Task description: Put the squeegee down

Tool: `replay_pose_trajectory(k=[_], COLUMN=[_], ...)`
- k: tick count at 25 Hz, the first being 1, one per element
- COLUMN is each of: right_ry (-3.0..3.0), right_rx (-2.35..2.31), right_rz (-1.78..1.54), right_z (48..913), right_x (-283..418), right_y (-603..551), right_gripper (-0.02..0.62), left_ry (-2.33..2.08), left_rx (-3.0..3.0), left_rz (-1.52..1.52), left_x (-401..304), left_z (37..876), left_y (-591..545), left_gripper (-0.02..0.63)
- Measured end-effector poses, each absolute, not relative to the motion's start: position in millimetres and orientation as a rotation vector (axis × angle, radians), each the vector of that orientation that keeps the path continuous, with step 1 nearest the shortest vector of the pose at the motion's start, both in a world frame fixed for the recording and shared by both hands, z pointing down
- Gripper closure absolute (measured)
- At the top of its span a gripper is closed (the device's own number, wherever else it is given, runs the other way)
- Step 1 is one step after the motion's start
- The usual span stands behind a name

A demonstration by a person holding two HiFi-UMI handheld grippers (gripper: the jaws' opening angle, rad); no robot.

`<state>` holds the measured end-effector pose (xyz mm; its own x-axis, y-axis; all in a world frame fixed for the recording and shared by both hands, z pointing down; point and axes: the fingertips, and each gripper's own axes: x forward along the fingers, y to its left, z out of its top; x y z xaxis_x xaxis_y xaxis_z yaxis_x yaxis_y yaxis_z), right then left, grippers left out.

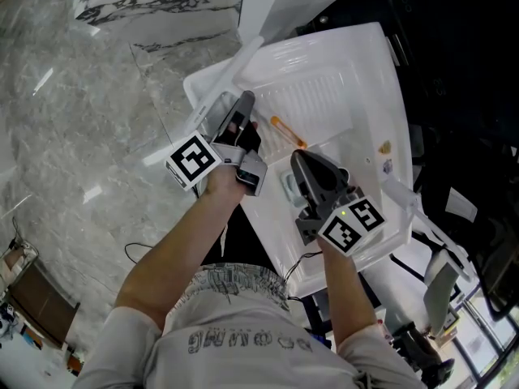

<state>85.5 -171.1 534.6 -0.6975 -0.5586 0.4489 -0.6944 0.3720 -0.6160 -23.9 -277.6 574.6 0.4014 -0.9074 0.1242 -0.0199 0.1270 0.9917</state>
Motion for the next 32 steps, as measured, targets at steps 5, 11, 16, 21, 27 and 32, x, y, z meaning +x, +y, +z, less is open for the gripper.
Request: replay_pose_trajectory(k=[5,11,16,21,27,32], right_ry=[-2.462,-2.478,-2.486,-2.483,-2.494,-2.499], right_rx=[1.136,1.118,1.113,1.12,1.141,1.158], right_rz=[1.232,1.228,1.226,1.236,1.226,1.198], right_z=[535.1,532.2,527.2,526.8,521.7,514.8], right_x=[85.7,82.4,80.3,82.7,81.5,80.3], right_y=[-169.7,-168.6,-169.7,-171.3,-176.0,-175.0], right_gripper=[0.589,0.589,0.589,0.589,0.589,0.589], left_ry=[-0.923,-0.928,-0.942,-0.994,-1.003,-0.979], left_rx=[1.249,1.193,1.117,1.102,1.106,1.14], left_rz=[-0.826,-0.81,-0.793,-0.715,-0.672,-0.64], left_x=[-23.0,-22.8,-29.1,-32.1,-30.7,-29.7], left_z=[573.4,577.3,583.0,588.3,587.8,582.3], left_y=[-278.3,-271.1,-272.9,-267.6,-254.6,-241.7], left_gripper=[0.471,0.441,0.413,0.386,0.383,0.383])
